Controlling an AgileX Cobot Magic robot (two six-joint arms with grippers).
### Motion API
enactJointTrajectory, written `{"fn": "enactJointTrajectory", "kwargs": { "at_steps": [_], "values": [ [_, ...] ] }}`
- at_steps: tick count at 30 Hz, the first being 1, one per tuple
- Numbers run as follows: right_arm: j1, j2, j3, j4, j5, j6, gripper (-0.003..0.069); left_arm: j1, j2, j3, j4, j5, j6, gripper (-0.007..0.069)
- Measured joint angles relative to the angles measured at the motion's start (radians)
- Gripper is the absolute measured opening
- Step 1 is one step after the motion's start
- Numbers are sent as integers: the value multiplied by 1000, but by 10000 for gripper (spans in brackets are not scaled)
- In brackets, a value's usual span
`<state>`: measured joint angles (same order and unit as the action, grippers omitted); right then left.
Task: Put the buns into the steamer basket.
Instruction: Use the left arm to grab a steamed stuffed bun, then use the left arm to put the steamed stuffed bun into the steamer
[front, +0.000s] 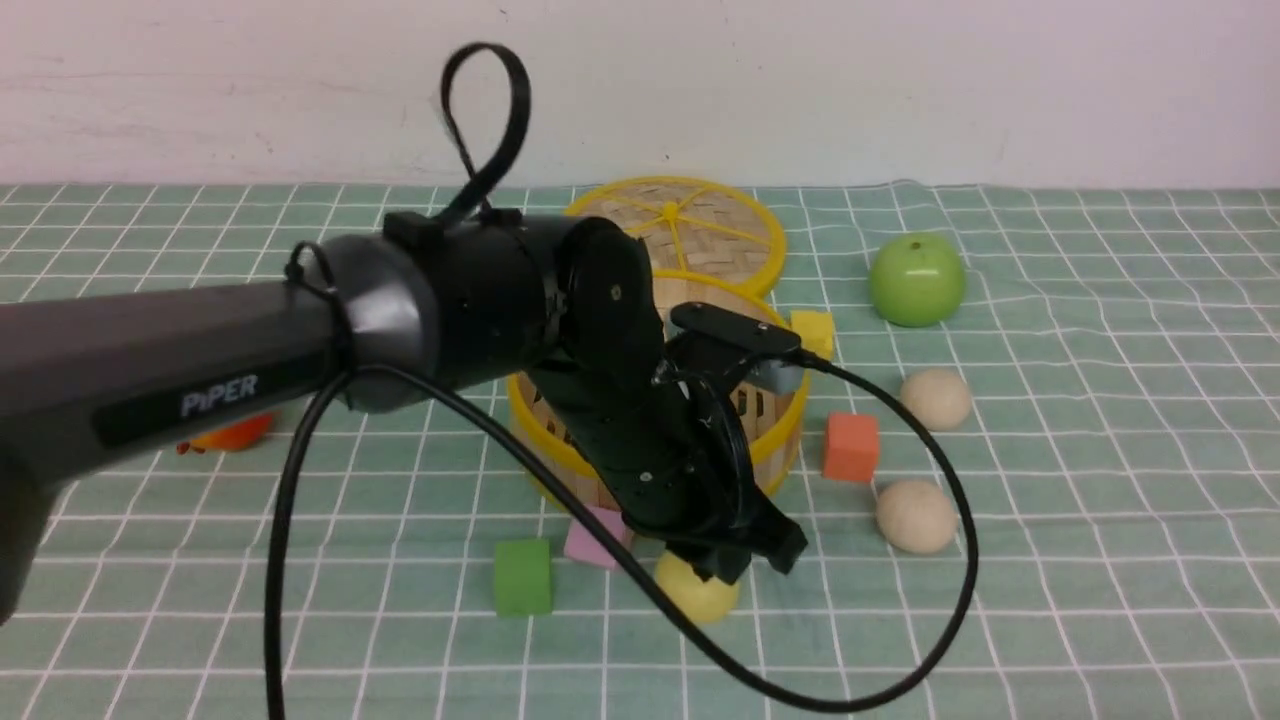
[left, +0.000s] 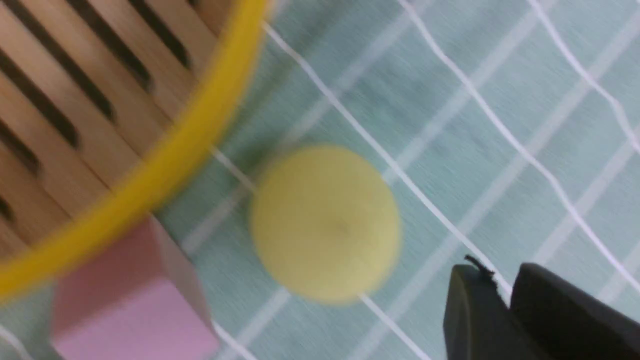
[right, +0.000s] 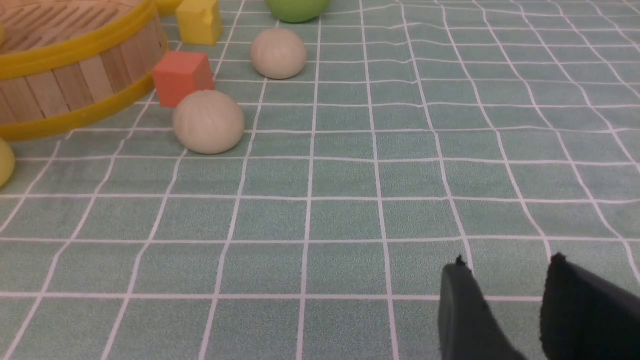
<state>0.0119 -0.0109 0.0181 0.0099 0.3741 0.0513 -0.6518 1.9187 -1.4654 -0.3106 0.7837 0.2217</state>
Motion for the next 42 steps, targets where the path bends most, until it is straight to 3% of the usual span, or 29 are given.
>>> {"fn": "enactJointTrajectory", "kwargs": {
  "at_steps": [6, 17, 23, 26, 28, 34, 42],
  "values": [
    [0, 0, 0, 0, 0, 0, 240, 2, 27, 0, 77, -95, 0, 258],
    [0, 0, 0, 0, 0, 0, 240, 2, 87, 0, 149, -126, -4, 270],
    [0, 0, 0, 0, 0, 0, 240, 2, 98, 0, 152, -122, -51, 190],
    [0, 0, 0, 1, 0, 0, 240, 2, 98, 0, 152, -109, -60, 34],
    [0, 0, 0, 0, 0, 0, 240, 2, 95, 0, 147, -88, -60, -13],
    [0, 0, 0, 0, 0, 0, 240, 2, 16, 0, 108, -26, -60, -13],
    [0, 0, 0, 0, 0, 0, 240, 89, -55, -95, 86, -144, -60, -13]
  ]
}}
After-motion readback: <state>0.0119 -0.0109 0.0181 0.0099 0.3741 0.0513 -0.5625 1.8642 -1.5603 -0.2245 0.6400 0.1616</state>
